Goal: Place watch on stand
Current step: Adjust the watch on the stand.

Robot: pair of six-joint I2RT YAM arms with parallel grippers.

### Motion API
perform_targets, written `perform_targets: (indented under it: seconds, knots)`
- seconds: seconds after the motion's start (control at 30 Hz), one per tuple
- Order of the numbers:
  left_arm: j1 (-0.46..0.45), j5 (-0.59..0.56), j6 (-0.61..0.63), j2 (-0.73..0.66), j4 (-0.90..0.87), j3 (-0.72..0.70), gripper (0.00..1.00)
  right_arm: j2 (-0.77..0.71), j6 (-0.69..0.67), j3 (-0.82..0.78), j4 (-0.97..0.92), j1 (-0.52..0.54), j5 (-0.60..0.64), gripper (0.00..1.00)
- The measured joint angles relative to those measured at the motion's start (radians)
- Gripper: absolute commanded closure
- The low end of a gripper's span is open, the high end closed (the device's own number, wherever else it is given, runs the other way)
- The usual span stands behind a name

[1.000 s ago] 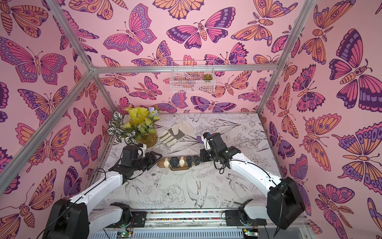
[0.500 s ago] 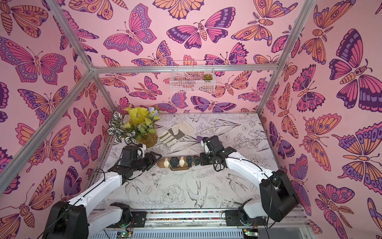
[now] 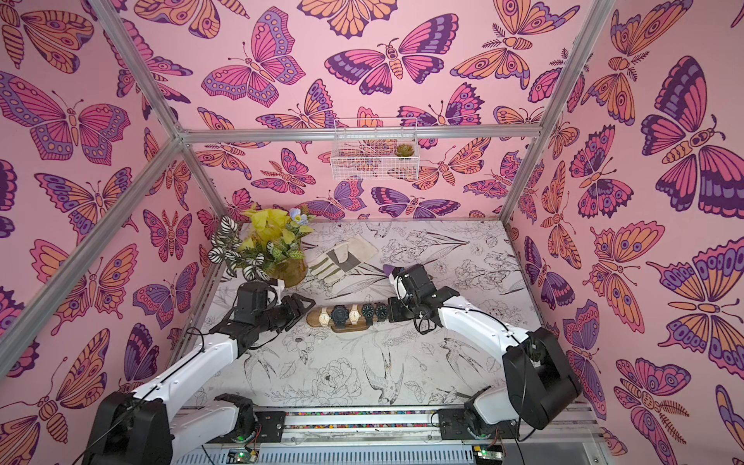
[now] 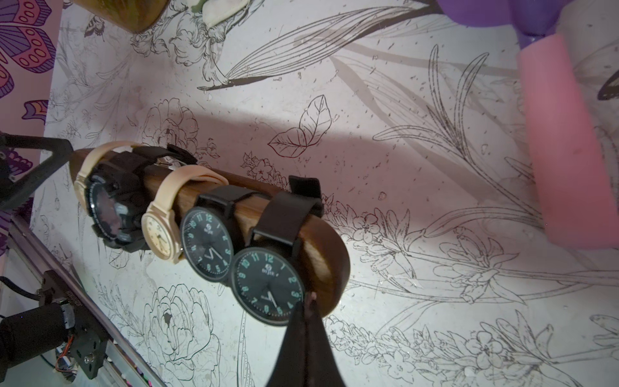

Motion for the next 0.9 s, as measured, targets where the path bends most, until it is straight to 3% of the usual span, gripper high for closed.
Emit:
perform_targets:
  seconds: [0.57, 0.9]
  knots:
    - [0.000, 0.000, 0.000, 0.008, -0.005, 0.004, 0.35, -0.016, 0.007, 0.046, -0.019, 0.044, -0.008, 0.95]
    - [0.000, 0.000, 0.000, 0.008, -0.005, 0.005, 0.35, 0.076, 0.007, 0.124, 0.010, 0.081, -0.027, 0.95]
